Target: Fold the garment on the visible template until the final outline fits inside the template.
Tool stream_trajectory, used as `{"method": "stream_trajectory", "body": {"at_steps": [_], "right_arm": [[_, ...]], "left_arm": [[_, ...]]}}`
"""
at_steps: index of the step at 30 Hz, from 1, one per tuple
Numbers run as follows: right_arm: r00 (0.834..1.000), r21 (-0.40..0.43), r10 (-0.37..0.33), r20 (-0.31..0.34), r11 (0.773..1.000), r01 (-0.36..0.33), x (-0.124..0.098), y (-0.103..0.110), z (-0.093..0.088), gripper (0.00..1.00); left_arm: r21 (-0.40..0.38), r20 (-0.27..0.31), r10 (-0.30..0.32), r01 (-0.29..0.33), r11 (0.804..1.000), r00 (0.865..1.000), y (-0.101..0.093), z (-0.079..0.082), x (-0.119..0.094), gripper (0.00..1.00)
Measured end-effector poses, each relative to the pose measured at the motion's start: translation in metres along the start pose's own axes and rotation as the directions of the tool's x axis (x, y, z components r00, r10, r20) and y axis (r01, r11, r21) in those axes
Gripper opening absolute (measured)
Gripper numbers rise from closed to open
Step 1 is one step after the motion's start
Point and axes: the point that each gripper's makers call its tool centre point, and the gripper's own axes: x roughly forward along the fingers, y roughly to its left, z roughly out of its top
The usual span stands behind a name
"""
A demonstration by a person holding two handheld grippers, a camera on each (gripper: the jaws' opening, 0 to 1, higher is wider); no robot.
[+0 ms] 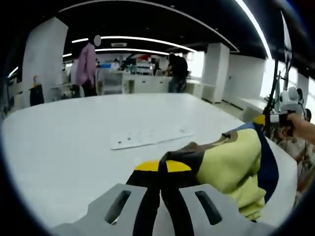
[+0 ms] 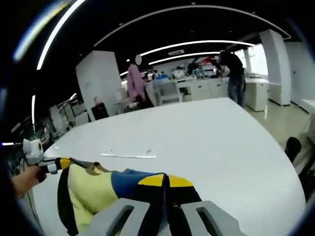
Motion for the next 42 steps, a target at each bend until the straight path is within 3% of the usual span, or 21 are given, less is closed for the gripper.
{"method": "stream_trajectory", "body": {"at_steps": [5, 10, 21, 33, 39, 42], "right_arm": [[0.999, -0.003, -0.018, -0.039, 1.0, 0.018, 0.025, -0.012, -0.008, 0.0], [0.996, 0.048, -0.035, -0.084, 0.998, 0.039, 0.044, -0.023, -0.021, 0.0], [0.987, 0.06, -0.055, -0.151, 0.996, 0.064, 0.066, -0.031, -0.044, 0.0], [0.983, 0.061, -0.038, -0.182, 0.997, 0.05, 0.073, -0.027, -0.054, 0.0], [0.987, 0.029, 0.009, -0.161, 1.0, -0.004, 0.069, -0.018, -0.045, 0.0], [0.988, 0.026, 0.045, -0.149, 0.999, -0.041, 0.065, -0.011, -0.039, 0.11]], "left_arm": [[0.015, -0.049, 0.011, -0.01, 1.0, 0.999, 0.009, -0.014, 0.02, 0.0], [0.039, -0.094, 0.016, -0.012, 0.999, 0.995, 0.013, -0.026, 0.035, 0.0], [0.077, -0.176, 0.023, -0.01, 0.997, 0.984, 0.022, -0.049, 0.058, 0.0], [0.104, -0.2, 0.036, -0.015, 0.994, 0.979, 0.03, -0.054, 0.06, 0.0], [0.111, -0.19, 0.044, -0.023, 0.994, 0.981, 0.033, -0.049, 0.051, 0.07], [0.124, -0.179, 0.044, -0.022, 0.992, 0.983, 0.031, -0.044, 0.046, 0.15]]}}
